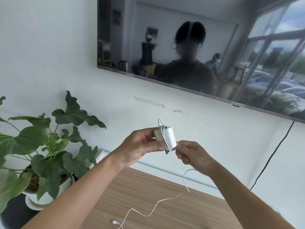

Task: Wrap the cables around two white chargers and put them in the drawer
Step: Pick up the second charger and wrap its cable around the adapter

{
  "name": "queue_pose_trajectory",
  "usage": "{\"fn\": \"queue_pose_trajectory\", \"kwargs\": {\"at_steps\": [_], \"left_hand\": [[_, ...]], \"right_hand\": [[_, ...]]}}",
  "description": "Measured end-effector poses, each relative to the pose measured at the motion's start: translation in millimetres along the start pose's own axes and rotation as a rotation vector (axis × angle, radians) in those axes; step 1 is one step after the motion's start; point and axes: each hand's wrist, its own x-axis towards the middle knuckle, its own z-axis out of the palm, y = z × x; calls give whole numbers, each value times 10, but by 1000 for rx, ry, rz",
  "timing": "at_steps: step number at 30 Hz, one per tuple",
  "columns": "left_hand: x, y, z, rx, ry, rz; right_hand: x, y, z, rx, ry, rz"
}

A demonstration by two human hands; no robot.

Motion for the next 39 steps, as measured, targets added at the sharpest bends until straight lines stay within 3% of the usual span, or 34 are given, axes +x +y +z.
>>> {"fn": "queue_pose_trajectory", "kwargs": {"at_steps": [6, 12, 19, 29, 39], "left_hand": [[46, -123, -102, -136, 174, 12], [65, -254, -292, -1, 328, -48], [145, -304, -223, 236, 370, -66], [135, -375, 48, 445, 276, -105], [9, -323, 260, 332, 128, -146]], "right_hand": [[-269, 103, 324, -247, -28, 26], [-532, -94, 263, -662, -36, -101], [-643, -368, 208, -1136, -77, -512], [-435, -802, 62, -1156, 22, -742], [-32, -737, -232, -791, 121, -390]]}}
